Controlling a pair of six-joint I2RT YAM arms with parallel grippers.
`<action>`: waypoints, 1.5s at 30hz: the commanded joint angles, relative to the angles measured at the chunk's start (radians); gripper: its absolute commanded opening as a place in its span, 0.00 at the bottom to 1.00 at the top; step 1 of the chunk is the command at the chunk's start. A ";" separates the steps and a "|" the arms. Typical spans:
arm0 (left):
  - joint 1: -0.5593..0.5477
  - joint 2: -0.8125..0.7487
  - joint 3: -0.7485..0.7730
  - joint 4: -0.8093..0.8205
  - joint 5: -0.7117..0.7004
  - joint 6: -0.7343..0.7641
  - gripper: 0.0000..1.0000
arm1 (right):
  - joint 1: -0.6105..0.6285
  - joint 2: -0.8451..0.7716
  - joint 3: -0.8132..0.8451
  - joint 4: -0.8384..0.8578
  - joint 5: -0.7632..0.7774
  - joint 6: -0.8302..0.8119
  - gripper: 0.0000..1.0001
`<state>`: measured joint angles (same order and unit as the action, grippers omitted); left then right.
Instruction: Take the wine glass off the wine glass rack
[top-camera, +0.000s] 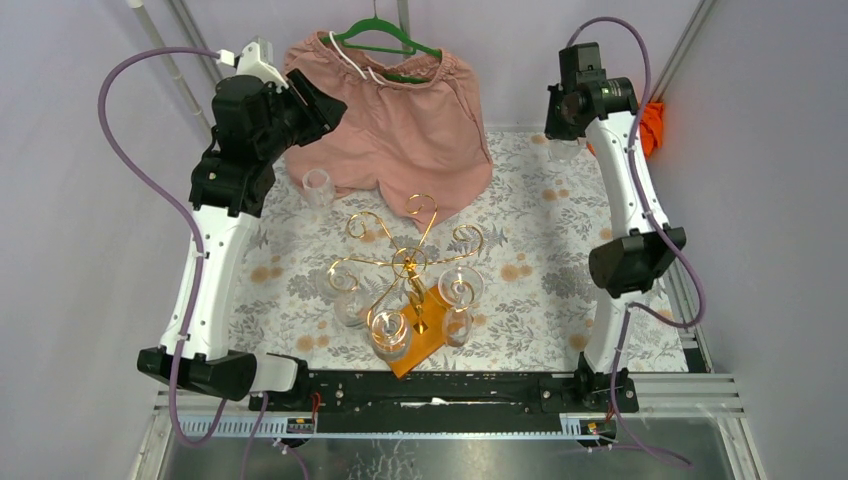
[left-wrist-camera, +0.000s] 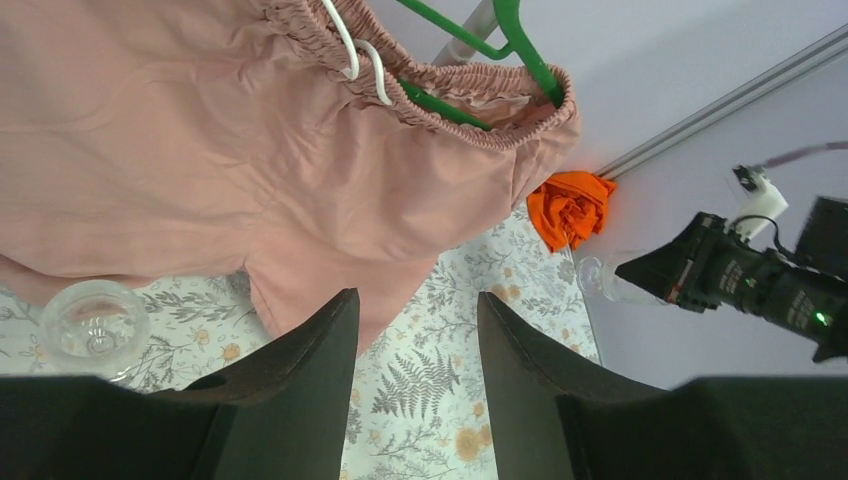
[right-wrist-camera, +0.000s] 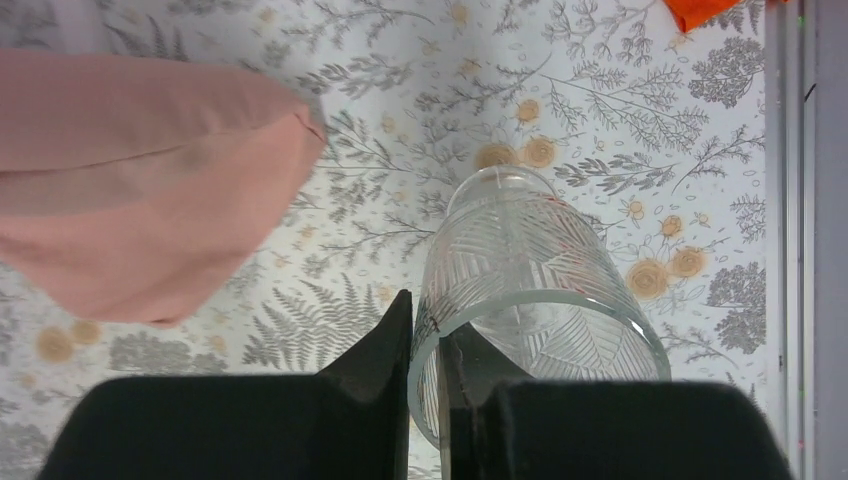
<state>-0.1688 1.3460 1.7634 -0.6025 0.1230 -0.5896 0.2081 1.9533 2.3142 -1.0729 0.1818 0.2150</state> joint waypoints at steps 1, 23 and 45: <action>-0.006 -0.015 -0.019 -0.029 -0.033 0.063 0.54 | -0.084 0.133 0.135 -0.100 -0.084 -0.117 0.00; -0.006 -0.002 -0.087 0.024 0.036 0.063 0.59 | -0.253 0.427 0.079 -0.016 -0.194 -0.171 0.00; -0.006 0.008 -0.099 0.038 0.045 0.051 0.61 | -0.253 0.336 -0.167 0.140 -0.165 -0.109 0.36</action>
<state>-0.1696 1.3457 1.6730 -0.6178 0.1532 -0.5323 -0.0418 2.3329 2.1788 -0.9352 0.0280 0.0967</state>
